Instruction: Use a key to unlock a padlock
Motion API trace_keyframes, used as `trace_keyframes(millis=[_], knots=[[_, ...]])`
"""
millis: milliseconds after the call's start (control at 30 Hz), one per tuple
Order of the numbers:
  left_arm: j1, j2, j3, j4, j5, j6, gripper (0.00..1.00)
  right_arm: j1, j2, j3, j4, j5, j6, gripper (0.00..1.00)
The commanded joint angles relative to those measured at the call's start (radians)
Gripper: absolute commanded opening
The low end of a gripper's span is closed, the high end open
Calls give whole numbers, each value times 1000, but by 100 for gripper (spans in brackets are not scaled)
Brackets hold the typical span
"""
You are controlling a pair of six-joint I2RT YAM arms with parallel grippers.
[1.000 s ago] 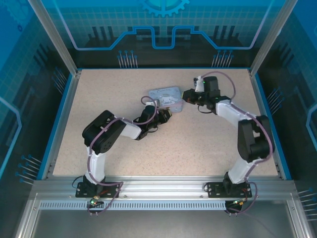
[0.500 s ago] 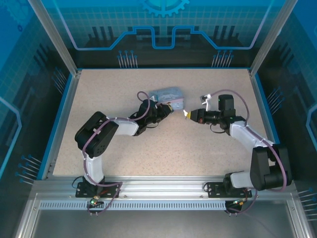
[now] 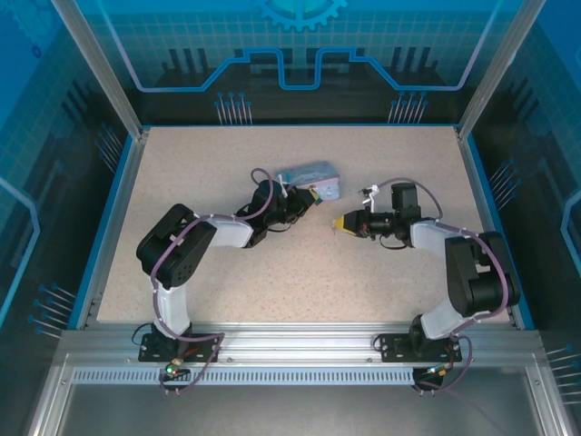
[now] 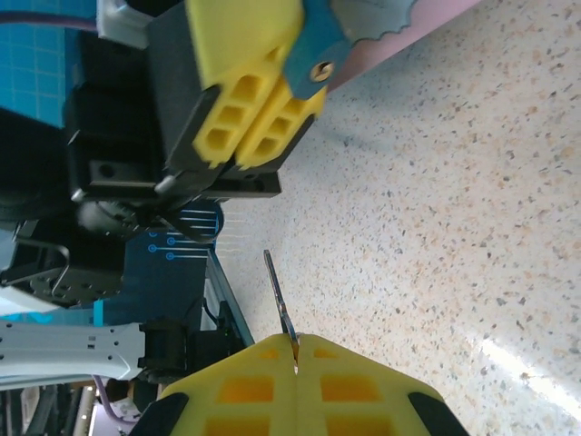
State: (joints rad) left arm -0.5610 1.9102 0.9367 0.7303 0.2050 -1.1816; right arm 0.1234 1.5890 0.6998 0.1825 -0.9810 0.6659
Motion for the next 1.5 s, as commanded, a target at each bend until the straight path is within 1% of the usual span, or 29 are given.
trace_keyframes(millis=[0,367,467,500,733,1133,1467], knots=[[3,-45,-2,61,29,-34,0,-4,58,49,61,-50,35,0],[3,-52,-18,67,24,-26,0,10,173,174,-19,-66,-1,0],[3,-53,-16,66,24,-25,0,21,189,174,-21,-54,-2,0],[2,-53,-15,65,24,-26,0,24,191,203,-23,-49,-2,0],[2,-50,-15,69,25,-29,0,50,216,213,19,-32,24,0],[2,-48,-13,72,22,-27,0,50,226,213,-2,-10,14,0],[1,-51,-20,80,20,-28,0,50,233,253,-28,5,11,0]])
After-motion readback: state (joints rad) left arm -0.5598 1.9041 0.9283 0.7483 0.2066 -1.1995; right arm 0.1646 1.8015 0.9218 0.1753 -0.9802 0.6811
